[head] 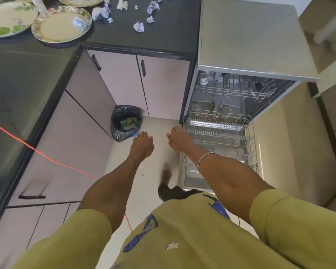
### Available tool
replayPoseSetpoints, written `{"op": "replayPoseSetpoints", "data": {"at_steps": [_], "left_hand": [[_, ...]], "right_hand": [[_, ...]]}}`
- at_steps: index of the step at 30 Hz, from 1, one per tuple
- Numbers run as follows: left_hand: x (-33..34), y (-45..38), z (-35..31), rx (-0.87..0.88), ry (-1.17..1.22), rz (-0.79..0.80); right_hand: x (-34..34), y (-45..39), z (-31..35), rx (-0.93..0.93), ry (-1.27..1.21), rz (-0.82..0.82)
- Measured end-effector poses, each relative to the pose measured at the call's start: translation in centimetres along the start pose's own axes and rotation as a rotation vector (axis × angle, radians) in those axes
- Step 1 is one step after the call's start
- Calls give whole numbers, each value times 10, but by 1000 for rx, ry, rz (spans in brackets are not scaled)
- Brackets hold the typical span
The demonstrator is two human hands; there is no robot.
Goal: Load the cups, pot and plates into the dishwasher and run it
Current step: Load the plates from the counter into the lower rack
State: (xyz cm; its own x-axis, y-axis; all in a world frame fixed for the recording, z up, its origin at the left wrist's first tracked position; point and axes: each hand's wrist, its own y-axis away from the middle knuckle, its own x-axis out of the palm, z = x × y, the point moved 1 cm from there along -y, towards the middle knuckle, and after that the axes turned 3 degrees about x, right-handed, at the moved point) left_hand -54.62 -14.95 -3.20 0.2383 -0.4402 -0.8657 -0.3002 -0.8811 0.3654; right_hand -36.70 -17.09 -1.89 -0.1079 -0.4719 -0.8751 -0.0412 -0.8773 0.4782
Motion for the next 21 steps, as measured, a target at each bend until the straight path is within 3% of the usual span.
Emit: {"op": "replayPoseSetpoints", "data": {"at_steps": [13,21], "left_hand": [[-113,-152,17,36,-68,-60],[-171,-242,25,17,-4,-117]], "right_hand": [[-120,-148,11,-53,25,-90],[-190,-220,11,-8,-209,-271]]}}
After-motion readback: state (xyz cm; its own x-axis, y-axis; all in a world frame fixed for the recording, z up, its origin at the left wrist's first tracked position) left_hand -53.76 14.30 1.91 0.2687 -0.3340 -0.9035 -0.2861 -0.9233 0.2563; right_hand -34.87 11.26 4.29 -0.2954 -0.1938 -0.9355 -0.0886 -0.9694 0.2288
